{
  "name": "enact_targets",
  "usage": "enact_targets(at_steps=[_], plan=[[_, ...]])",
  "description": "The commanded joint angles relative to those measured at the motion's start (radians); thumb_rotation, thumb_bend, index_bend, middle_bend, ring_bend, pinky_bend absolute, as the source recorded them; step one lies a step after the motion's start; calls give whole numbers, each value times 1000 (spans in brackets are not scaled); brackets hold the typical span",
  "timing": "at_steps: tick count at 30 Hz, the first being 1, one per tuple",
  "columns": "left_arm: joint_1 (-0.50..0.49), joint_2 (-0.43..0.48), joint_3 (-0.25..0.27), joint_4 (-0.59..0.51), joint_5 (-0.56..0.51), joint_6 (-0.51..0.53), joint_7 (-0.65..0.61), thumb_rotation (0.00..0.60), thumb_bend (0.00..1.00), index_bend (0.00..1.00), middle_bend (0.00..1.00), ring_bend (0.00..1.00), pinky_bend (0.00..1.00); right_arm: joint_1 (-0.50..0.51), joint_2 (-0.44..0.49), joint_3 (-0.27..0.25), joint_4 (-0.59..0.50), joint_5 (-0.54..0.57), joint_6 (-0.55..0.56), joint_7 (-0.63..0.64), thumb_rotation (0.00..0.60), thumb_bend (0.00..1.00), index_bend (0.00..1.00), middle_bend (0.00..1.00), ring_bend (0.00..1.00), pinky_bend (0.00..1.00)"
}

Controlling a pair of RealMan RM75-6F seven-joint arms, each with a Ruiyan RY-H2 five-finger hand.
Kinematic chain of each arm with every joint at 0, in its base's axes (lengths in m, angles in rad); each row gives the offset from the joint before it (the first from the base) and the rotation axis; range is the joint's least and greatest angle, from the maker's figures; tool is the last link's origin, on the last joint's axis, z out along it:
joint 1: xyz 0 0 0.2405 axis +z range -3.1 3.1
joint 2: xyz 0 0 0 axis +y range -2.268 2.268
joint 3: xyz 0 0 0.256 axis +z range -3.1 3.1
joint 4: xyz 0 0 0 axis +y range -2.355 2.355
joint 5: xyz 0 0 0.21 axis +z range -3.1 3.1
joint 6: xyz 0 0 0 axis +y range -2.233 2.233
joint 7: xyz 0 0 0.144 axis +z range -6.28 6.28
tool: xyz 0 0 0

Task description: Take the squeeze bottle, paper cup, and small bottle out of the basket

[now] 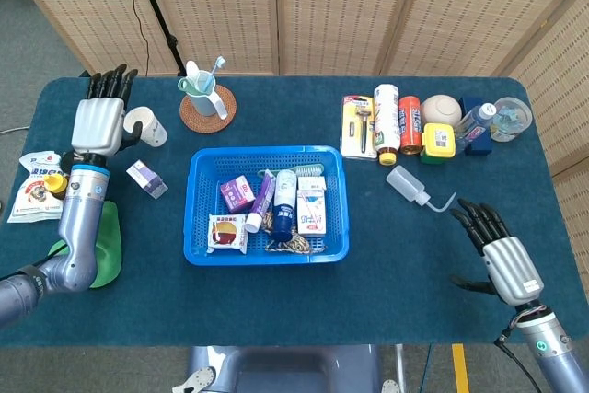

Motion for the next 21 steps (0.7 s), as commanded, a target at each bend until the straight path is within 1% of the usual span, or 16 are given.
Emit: enact_targets(at_steps=[1,2,4,5,6,8,10,12,17,21], plan=[[25,45,65,-116,190,29,-67,600,356,0,0,0,0,-1,0,1,-2,1,2,2,600,0,0,0,0,0],[33,50,83,-125,244,39,-95,592,330,0,0,0,0,-1,0,1,-2,2,3,4,600,0,0,0,0,0],[40,54,107,-130,314,53,-124,549,255,0,0,0,0,-2,1,3,-2,4,4,5,600,0,0,0,0,0],[42,54,120,-137,349,61,-136,520,195,0,0,0,0,-2,1,4,-2,5,5,6,600,0,0,0,0,0],[43,54,131,-144,380,66,-146,509,158,0,0,0,0,-2,1,4,-2,6,6,8,600,0,0,0,0,0],[41,53,153,-160,429,69,-152,503,82,0,0,0,0,-2,3,3,-3,5,6,12,600,0,0,0,0,0],[33,47,171,-184,468,62,-144,503,69,0,0,0,0,-2,3,3,-3,3,8,14,600,0,0,0,0,0],[10,29,200,-209,524,41,-104,503,69,0,0,0,0,-3,4,4,-3,4,11,18,600,0,0,0,0,0],[-18,-22,231,-211,558,2,-55,501,69,0,0,0,0,-6,5,9,-3,11,15,23,600,0,0,0,0,0],[-30,-51,246,-205,557,-28,-46,511,69,0,0,0,0,-7,6,10,-2,14,18,25,600,0,0,0,0,0]])
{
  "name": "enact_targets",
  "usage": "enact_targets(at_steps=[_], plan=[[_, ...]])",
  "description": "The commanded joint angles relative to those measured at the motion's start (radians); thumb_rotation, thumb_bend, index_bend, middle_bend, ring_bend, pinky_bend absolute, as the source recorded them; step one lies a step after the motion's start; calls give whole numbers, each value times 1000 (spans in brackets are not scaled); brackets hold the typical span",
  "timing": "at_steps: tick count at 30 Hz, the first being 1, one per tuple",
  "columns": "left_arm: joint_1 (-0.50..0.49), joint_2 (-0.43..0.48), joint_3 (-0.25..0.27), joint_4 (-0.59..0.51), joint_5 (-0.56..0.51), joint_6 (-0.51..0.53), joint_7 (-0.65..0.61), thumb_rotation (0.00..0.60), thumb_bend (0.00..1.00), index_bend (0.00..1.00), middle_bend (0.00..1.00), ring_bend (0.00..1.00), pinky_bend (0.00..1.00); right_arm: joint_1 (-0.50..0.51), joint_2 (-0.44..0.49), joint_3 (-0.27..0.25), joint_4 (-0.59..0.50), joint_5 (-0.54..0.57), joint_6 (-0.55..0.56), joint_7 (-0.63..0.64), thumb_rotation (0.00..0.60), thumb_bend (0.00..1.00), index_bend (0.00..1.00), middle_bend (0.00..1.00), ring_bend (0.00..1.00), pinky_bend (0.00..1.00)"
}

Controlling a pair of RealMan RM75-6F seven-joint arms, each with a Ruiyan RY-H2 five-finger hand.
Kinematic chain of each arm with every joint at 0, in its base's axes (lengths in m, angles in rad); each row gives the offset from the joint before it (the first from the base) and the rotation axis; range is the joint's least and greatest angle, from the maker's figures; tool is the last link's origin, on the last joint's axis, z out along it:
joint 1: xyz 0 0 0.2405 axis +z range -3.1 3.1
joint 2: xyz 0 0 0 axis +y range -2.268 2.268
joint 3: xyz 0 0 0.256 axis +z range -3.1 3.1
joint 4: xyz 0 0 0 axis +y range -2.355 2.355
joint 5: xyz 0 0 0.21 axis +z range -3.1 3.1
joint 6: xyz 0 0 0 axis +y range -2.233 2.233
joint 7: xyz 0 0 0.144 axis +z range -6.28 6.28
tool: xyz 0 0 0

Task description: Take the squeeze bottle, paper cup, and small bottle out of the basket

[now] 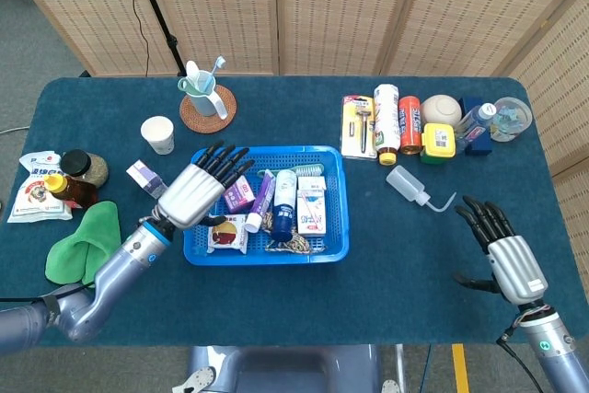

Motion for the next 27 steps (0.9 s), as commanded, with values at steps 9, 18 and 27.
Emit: enact_targets(at_steps=[9,18,27], plan=[[-27,-18,19,7,-38,-70,53,533,69,0,0,0,0,-4,1,6,-1,8,6,2,600,0,0,0,0,0],[-28,-30,46,45,-65,-101,115,560,69,0,0,0,0,-6,-6,11,-4,14,6,-12,600,0,0,0,0,0],[-56,-170,39,143,-166,-160,161,600,69,0,0,0,0,-5,-5,10,-3,10,5,-3,600,0,0,0,0,0]])
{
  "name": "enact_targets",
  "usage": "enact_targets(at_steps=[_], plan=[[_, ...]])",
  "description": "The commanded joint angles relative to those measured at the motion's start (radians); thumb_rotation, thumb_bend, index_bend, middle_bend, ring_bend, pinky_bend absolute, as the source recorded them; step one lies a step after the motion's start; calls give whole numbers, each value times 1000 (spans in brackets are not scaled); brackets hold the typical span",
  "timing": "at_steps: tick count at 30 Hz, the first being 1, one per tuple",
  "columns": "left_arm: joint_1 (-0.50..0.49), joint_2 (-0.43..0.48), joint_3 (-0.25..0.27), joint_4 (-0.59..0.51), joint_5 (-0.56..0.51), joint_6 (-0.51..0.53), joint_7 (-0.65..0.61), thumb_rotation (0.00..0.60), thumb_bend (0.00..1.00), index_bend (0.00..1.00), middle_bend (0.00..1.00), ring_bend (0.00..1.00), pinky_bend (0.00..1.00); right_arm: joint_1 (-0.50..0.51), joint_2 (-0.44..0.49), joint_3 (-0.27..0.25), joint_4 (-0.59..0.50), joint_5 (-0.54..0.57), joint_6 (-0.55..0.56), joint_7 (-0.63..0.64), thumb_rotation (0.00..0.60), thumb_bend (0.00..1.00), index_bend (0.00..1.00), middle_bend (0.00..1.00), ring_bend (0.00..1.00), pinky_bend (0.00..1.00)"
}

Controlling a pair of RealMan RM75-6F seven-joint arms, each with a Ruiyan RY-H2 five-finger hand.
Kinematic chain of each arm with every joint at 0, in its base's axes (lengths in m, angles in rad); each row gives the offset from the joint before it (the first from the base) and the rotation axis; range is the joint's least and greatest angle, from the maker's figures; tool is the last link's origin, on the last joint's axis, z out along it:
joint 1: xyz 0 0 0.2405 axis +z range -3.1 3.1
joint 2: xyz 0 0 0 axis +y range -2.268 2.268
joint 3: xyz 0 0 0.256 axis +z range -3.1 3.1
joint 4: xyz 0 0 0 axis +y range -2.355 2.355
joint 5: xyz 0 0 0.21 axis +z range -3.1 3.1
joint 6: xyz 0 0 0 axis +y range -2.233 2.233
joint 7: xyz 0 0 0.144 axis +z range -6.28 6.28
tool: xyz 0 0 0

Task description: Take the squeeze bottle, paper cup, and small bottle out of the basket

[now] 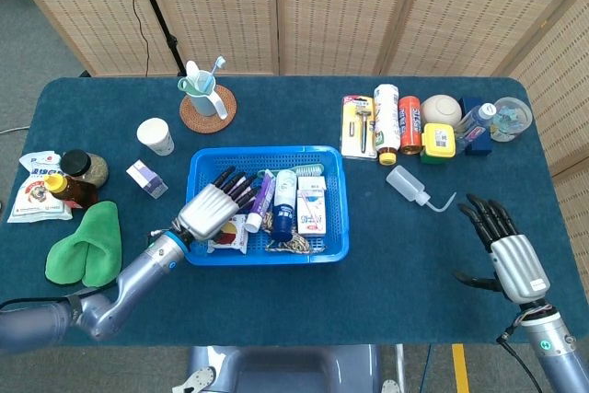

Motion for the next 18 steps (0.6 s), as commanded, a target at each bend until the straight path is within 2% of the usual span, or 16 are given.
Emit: enact_targets(at_steps=[1,6,14,18], plan=[[-15,-39,-6,26,-34,-16,31,600,69,0,0,0,0,0,1,0,0,0,-1,3,600,0,0,0,0,0],[-24,-72,-19,39,-53,-12,35,600,79,0,0,0,10,1,2,0,1,-1,-1,11,600,0,0,0,0,0],[-46,-86,-37,42,-91,-23,51,600,164,0,0,0,15,2,2,0,4,0,-6,13,600,0,0,0,0,0],[-59,-102,-42,48,-113,-26,74,600,202,0,0,0,58,2,2,0,4,-2,-4,12,600,0,0,0,0,0]])
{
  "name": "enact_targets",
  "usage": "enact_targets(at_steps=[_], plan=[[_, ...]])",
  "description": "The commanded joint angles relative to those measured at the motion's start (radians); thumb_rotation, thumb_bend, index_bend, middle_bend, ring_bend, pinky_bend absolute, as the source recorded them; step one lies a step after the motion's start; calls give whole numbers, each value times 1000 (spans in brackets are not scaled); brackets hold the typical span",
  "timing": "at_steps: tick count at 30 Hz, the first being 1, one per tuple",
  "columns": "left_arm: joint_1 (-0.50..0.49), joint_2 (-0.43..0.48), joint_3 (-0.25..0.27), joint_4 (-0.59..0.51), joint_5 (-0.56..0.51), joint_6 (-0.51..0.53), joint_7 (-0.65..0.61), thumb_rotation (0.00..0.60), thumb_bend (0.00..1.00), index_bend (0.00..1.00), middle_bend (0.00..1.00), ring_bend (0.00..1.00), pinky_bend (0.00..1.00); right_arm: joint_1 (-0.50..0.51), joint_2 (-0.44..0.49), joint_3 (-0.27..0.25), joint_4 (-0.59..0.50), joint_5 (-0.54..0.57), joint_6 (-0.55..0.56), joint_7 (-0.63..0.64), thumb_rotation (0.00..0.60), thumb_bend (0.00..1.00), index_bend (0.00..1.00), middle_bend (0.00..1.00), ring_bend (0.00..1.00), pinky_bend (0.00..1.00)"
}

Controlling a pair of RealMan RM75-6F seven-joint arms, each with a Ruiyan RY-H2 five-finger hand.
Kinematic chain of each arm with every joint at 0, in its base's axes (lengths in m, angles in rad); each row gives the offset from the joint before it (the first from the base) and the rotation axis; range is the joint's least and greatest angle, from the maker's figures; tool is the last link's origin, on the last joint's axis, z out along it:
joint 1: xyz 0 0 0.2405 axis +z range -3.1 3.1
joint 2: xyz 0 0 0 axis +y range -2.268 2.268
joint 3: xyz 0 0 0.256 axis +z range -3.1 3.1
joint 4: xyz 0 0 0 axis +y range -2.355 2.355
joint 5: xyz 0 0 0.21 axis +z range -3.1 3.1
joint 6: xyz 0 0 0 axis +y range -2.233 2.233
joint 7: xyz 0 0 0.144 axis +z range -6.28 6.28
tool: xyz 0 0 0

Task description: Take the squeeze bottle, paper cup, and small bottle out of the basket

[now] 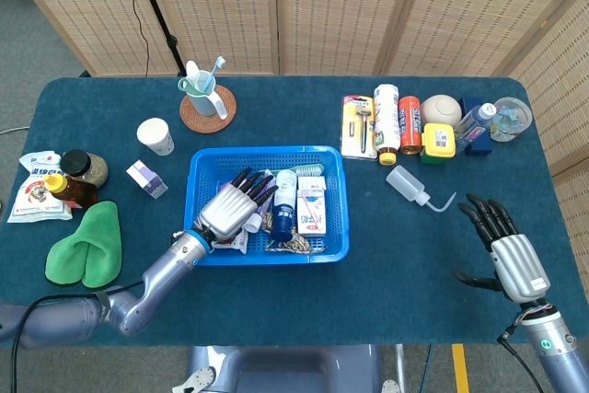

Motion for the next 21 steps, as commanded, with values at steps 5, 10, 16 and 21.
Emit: enact_targets(at_steps=[5,10,16,21], plan=[[-18,-37,-16,16,-17,16,14,600,284,73,12,73,153,0,1,0,1,1,-2,4,600,0,0,0,0,0],[-26,-53,-18,31,-26,22,31,600,341,148,57,126,227,0,0,1,1,1,-1,-1,600,0,0,0,0,0],[-37,-74,-21,44,-48,29,60,600,373,260,153,211,347,0,1,0,0,-2,1,-2,600,0,0,0,0,0],[-48,-94,-18,55,-63,38,103,600,383,307,194,241,370,-1,2,-2,-5,-7,5,-5,600,0,0,0,0,0]])
